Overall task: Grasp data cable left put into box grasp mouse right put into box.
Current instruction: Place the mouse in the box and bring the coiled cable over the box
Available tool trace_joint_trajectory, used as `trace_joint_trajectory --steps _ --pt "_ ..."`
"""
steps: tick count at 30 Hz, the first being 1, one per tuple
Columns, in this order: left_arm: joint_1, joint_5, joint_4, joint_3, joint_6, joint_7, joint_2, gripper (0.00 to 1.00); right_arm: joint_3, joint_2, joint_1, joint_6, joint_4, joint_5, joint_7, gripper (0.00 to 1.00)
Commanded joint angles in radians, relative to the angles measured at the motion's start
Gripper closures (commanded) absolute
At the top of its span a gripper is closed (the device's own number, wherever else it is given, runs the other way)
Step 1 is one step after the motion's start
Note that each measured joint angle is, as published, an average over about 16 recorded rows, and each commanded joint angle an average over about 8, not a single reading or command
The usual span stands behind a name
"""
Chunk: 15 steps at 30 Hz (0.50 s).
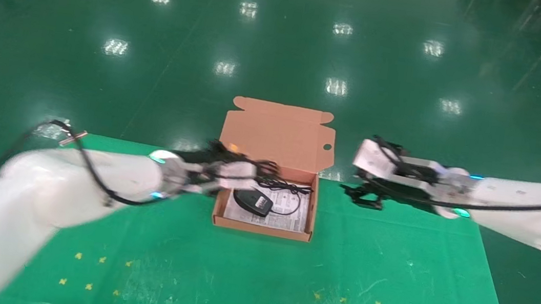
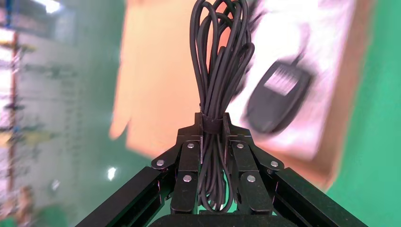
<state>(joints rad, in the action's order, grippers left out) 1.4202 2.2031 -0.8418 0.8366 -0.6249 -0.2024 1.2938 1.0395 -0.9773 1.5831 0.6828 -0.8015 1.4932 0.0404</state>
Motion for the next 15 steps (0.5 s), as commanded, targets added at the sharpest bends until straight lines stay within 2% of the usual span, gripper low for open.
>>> trace_joint_trajectory --steps 1,6,10,14,15 --pt "-0.004 -0.023 0.044 0.005 0.025 0.034 0.038 1.0 0.006 0.046 -0.002 0.001 -0.063 0.015 0.038 0.0" --pt "-0.003 -0.107 0.101 0.053 0.08 0.112 0.068 1.0 0.025 0.112 -0.005 -0.008 -0.185 0.072 0.148 0.0" --pt "0.002 -0.158 0.128 0.091 0.108 0.133 0.078 0.5 0.036 0.14 -0.005 -0.013 -0.243 0.109 0.209 0.0" --pt "0.005 -0.181 0.142 0.11 0.119 0.132 0.085 0.0 0.042 0.151 -0.006 -0.015 -0.267 0.126 0.229 0.0" --pt "0.005 -0.184 0.144 0.112 0.121 0.131 0.086 0.0 0.042 0.153 -0.006 -0.015 -0.271 0.129 0.232 0.0"
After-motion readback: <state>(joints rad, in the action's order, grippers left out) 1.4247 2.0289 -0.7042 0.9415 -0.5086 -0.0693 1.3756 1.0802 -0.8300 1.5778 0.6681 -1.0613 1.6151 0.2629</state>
